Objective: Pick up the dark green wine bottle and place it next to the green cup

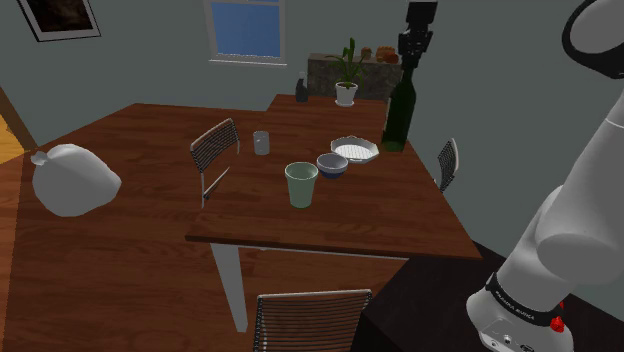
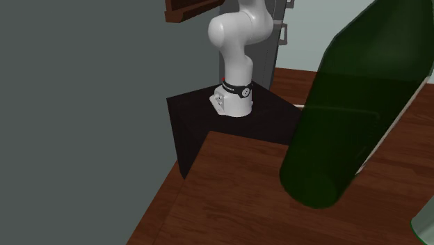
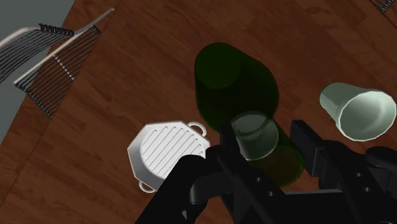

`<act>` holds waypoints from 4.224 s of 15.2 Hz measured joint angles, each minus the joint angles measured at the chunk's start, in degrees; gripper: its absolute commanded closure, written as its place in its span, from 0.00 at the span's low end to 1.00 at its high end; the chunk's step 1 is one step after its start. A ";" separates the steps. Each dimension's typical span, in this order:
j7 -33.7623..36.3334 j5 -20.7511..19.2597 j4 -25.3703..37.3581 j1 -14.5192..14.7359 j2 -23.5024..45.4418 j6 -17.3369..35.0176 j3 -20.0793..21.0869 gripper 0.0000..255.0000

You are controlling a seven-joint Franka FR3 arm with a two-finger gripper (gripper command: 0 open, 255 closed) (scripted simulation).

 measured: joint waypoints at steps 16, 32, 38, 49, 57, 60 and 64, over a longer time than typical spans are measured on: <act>20.31 -0.54 -1.56 10.28 -0.33 0.15 10.00 1.00; 21.71 -1.36 -18.03 10.56 -3.86 13.14 10.29 1.00; 22.09 -1.56 -23.47 10.56 -4.48 17.94 10.30 1.00; 22.51 -1.59 -31.36 10.49 -3.94 26.36 10.20 1.00; 22.55 -1.51 -34.44 10.42 -3.21 30.16 10.10 1.00; 22.57 -1.51 -34.48 10.42 -3.21 30.22 10.11 1.00; 22.58 -1.51 -34.48 10.42 -3.23 30.23 10.11 0.00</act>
